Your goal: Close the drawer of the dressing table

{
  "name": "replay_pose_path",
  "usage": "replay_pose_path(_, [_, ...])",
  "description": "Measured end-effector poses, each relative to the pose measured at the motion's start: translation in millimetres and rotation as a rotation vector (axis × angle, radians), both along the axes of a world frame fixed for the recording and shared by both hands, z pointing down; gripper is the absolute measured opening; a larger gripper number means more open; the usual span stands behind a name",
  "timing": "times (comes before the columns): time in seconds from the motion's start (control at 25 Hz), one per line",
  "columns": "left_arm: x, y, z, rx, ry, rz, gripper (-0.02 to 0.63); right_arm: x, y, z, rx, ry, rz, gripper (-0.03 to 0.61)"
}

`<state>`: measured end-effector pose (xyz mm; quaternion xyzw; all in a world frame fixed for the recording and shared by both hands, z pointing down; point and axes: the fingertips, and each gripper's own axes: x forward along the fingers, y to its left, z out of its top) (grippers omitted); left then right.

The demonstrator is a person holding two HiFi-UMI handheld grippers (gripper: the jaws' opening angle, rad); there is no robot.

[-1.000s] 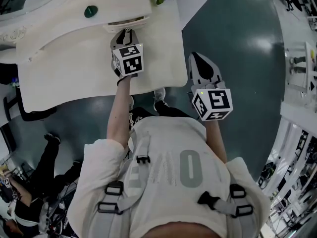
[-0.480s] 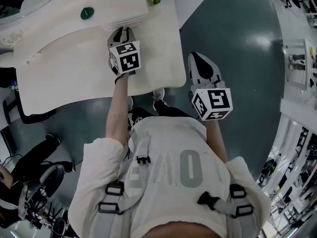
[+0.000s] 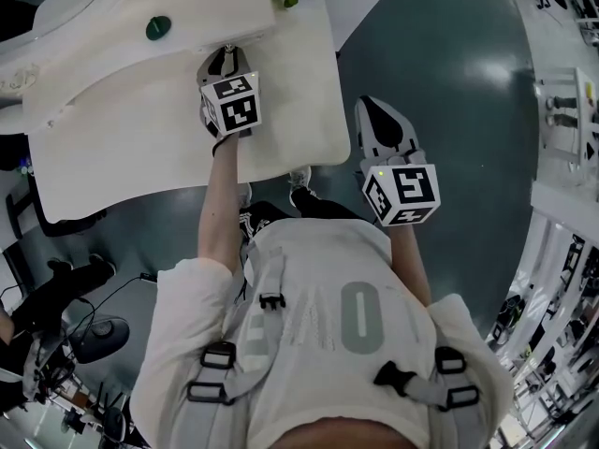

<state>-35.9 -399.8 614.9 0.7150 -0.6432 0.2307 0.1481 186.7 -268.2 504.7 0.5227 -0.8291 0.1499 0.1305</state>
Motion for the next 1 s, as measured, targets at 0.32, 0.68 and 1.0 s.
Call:
replay_pose_path(0.32, [-1,-6,0,-0.005,-0.006,0.000,0.098,4,-4,-2,0.007,0.003,0.007,0.009])
replay_pose_path(0.68, [-1,-6,1,-0.004,0.005,-0.002,0.098,1,-1,-5,0.011,0.003,0.000,0.009])
replay_pose_path(1.0, [3,-7,1,-0.003,0.045,0.018,0.117,-13,2,-15,0.062,0.039,-0.057,0.009])
